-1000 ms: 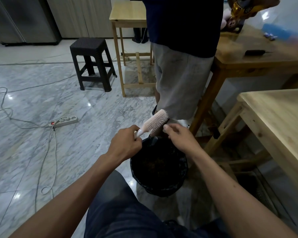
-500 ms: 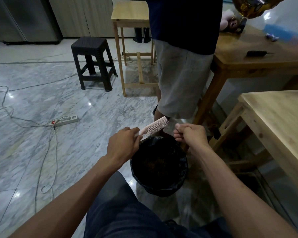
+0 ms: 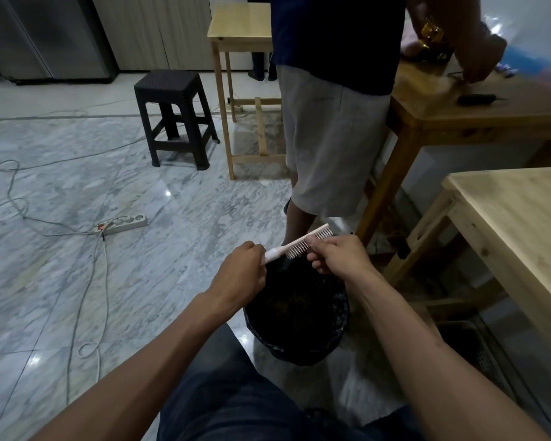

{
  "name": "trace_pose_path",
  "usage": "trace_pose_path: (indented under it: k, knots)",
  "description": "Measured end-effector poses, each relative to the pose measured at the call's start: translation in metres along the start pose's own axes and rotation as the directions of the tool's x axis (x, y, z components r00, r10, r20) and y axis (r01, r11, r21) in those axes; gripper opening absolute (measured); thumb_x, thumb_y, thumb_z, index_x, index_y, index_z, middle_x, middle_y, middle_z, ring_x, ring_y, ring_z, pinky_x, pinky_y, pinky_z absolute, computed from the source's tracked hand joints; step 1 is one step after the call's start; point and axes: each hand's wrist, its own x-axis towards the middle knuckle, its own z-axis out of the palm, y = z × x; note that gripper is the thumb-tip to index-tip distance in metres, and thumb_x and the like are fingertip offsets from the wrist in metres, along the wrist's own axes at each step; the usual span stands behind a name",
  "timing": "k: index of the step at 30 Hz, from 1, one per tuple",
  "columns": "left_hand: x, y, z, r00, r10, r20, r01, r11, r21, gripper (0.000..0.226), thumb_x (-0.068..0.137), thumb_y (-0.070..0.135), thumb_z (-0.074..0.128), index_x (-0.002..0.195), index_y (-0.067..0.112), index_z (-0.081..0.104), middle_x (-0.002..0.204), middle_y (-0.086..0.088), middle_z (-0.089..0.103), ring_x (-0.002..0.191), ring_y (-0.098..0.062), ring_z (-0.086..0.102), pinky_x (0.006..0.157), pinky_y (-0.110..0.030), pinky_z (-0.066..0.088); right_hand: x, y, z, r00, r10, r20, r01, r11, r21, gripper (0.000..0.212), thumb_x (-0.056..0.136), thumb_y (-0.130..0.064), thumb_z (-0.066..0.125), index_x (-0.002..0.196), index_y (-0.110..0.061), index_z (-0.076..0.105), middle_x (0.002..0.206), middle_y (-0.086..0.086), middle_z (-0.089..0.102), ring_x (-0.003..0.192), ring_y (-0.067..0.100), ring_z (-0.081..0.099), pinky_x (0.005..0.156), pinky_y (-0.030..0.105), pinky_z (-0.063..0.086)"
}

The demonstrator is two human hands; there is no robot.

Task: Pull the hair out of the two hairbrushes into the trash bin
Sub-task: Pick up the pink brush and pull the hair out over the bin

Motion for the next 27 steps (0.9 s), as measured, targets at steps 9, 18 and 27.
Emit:
trace_pose_path:
  k: [9, 18, 27]
  knots:
    - [0.003, -0.009, 0.0, 0.992, -0.119, -0.042, 0.125, 0.975, 0.185, 0.024, 0.1, 0.032, 0.046, 0.097, 0.01, 0.054, 0.087, -0.006, 0.062, 0.069, -0.029, 0.058, 0.055, -0.035, 0.04, 0.006, -0.001, -0.017, 0.996, -0.033, -0.078, 0.024, 0.992, -0.124, 0.026, 0.101, -0.018, 0.064, 0.081, -0.006, 0.074, 0.069, 0.001, 0.07, 0.058, 0.01, 0.059, 0.058, 0.021, 0.05]
    - [0.001, -0.003, 0.0, 0.975, -0.181, 0.128, 0.197, 0.972, -0.13, 0.012, 0.085, 0.021, 0.061, 0.092, 0.013, 0.056, 0.078, -0.005, 0.06, 0.06, -0.018, 0.051, 0.048, -0.029, 0.034, 0.012, 0.011, -0.004, 0.987, 0.074, 0.142, -0.056, 0.991, -0.124, 0.052, 0.09, -0.048, 0.072, 0.132, -0.02, 0.061, 0.126, 0.001, 0.069, 0.116, 0.015, 0.065, 0.103, 0.041, 0.052]
    - [0.0, 0.001, 0.0, 0.983, -0.158, 0.097, 0.175, 0.965, -0.194, 0.012, 0.085, 0.027, 0.06, 0.082, 0.019, 0.052, 0.07, -0.002, 0.058, 0.059, -0.019, 0.051, 0.05, -0.031, 0.034, 0.006, 0.012, -0.013, 0.993, 0.0, 0.115, -0.017, 0.989, 0.15, 0.008, 0.089, -0.012, 0.079, 0.088, -0.004, 0.077, 0.076, 0.007, 0.075, 0.059, 0.009, 0.065, 0.062, 0.02, 0.06]
